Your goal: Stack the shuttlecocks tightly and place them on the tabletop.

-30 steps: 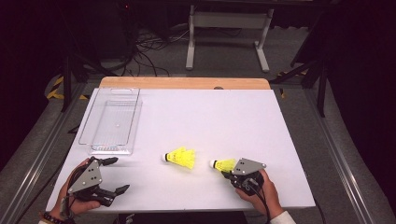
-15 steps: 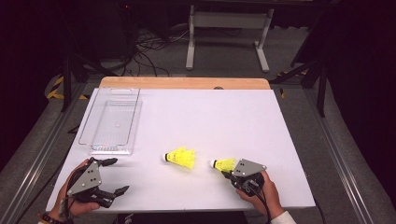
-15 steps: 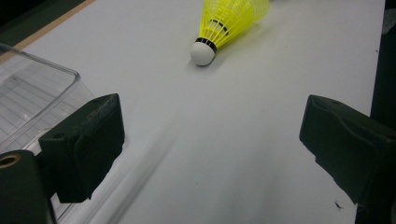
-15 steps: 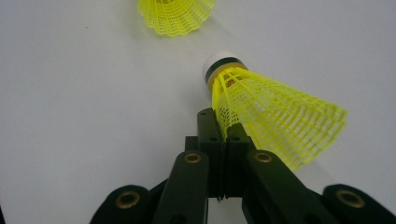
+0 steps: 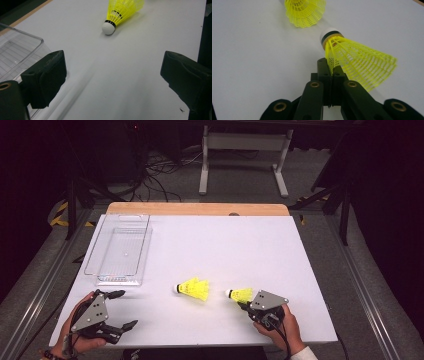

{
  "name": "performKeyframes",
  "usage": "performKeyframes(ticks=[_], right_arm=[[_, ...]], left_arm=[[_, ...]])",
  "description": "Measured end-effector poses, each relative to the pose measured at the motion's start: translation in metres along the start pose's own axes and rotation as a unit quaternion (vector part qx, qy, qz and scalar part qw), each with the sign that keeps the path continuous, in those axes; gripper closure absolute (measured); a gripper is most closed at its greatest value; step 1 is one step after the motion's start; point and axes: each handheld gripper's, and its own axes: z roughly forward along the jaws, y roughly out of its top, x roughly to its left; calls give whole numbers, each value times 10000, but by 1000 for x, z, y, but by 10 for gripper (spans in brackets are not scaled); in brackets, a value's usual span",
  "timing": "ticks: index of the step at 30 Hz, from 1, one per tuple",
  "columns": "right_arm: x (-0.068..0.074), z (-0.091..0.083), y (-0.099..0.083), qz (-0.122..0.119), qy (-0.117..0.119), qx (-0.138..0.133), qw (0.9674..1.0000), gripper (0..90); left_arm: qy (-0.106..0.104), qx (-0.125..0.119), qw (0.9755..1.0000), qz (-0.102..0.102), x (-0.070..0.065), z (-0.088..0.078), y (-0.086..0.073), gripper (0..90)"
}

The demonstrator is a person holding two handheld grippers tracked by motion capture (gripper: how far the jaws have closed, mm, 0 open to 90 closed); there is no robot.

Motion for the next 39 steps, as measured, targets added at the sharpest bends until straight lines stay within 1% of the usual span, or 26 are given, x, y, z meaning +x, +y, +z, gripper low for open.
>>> performKeyframes(ticks=[7,9,14,20,23,26,29,36,39], right_arm=[[0,-2,1,-60,-50,-49,10000,896],[0,-4,2,-44,-43,-132,9999,896],[2,-6,4,-85,-25,-213,9997,896],[2,-3,10,-117,5,-283,9995,896],[3,0,13,-147,39,-288,9995,896],[6,7,19,-233,90,-286,9993,895],[7,12,23,-254,143,-280,9992,896],[13,29,31,-373,243,-211,9988,895],[15,35,33,-383,275,-196,9987,895]], left_arm=[[6,51,10000,18,-1,1,0,78],[4,42,10000,16,-1,1,0,77],[5,66,10000,28,-1,2,1,77],[-8,65,10000,22,-2,3,1,77],[-1,55,10000,16,-2,2,0,77],[2,53,10000,12,-1,2,0,77],[6,66,10000,33,-1,2,1,77],[6,48,10000,29,-2,1,1,77],[-2,54,10000,22,-1,1,0,77]])
